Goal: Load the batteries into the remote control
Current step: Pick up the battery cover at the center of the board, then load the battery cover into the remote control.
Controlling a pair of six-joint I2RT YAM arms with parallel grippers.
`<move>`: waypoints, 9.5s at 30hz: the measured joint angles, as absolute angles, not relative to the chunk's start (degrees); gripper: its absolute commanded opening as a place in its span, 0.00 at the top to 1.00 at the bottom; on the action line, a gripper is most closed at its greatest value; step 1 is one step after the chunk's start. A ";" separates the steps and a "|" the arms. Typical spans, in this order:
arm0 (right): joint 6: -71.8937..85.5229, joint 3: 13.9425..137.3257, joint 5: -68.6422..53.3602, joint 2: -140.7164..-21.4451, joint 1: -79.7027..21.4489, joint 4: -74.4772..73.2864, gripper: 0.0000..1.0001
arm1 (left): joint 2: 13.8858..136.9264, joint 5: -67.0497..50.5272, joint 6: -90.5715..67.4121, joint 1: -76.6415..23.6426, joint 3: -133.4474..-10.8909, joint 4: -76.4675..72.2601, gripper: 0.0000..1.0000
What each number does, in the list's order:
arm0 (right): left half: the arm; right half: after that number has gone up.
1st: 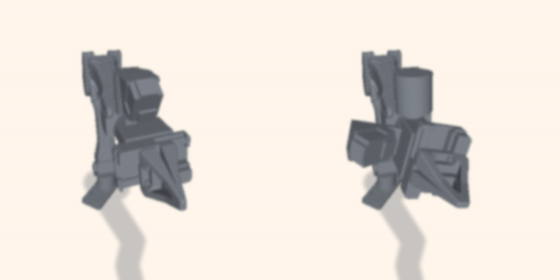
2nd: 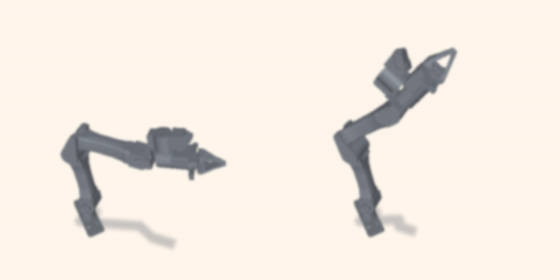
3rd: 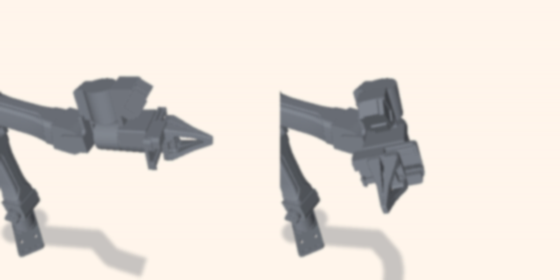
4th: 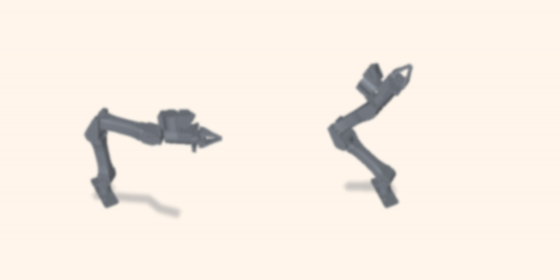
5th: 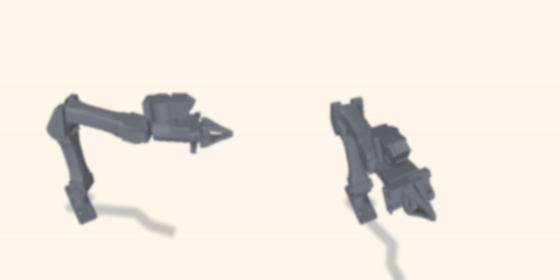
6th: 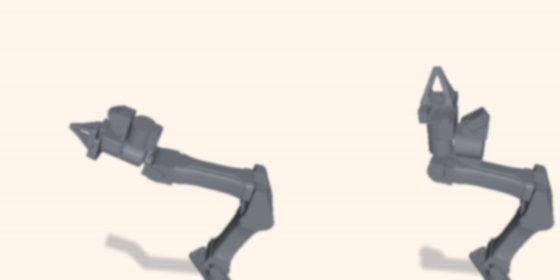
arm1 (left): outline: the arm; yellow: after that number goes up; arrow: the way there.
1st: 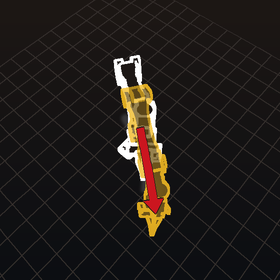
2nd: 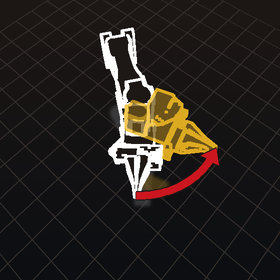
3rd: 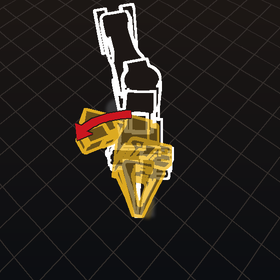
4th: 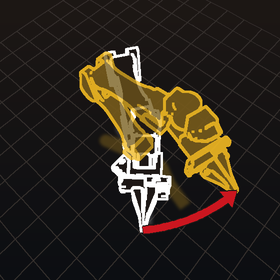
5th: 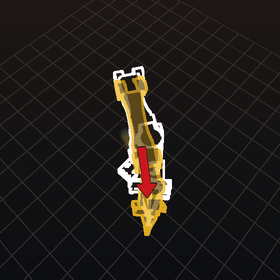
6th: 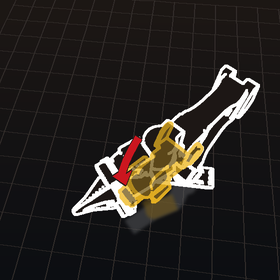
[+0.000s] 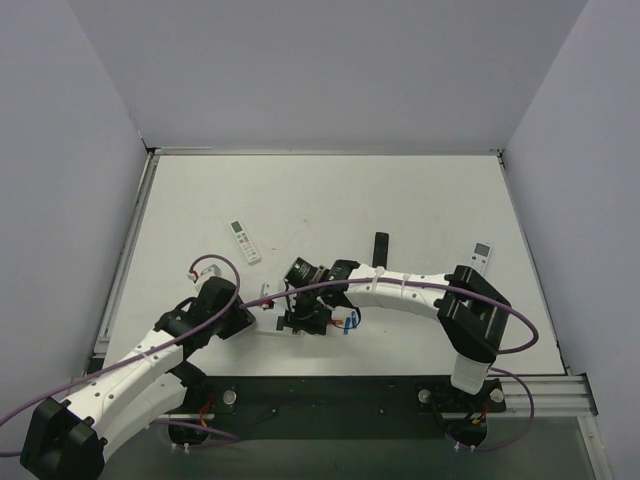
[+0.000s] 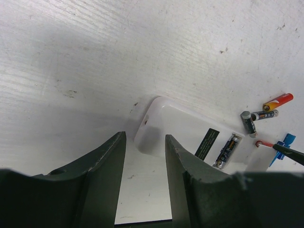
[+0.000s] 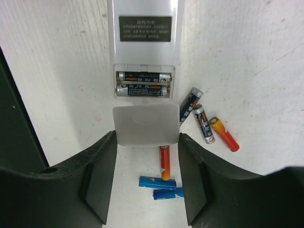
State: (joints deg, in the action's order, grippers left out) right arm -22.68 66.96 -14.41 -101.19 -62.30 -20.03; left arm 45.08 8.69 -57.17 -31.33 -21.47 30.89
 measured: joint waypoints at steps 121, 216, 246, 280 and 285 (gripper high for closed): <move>-14.76 81.78 -12.34 -114.24 -65.01 -29.45 0.55 | 44.88 5.56 -57.19 -30.52 -18.72 26.87 0.66; 27.29 66.63 -8.88 -98.28 -58.98 -18.17 0.31 | 46.22 5.96 -55.24 -30.65 -20.67 28.64 0.34; 37.98 62.39 -17.04 -104.97 -56.64 -7.25 0.61 | 52.12 2.74 -52.99 -31.64 -21.69 27.16 0.42; 37.76 61.76 -22.72 -105.67 -54.11 -6.63 0.81 | 51.77 2.61 -54.83 -31.83 -21.04 26.28 0.49; 37.23 61.82 -23.40 -105.80 -53.98 -6.74 0.81 | 51.88 2.61 -54.83 -31.83 -21.04 26.17 0.49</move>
State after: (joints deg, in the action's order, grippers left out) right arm 37.23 61.82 -23.40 -105.80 -53.98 -6.74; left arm 51.88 2.61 -54.83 -31.83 -21.04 26.17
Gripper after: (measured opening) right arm 0.208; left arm 0.516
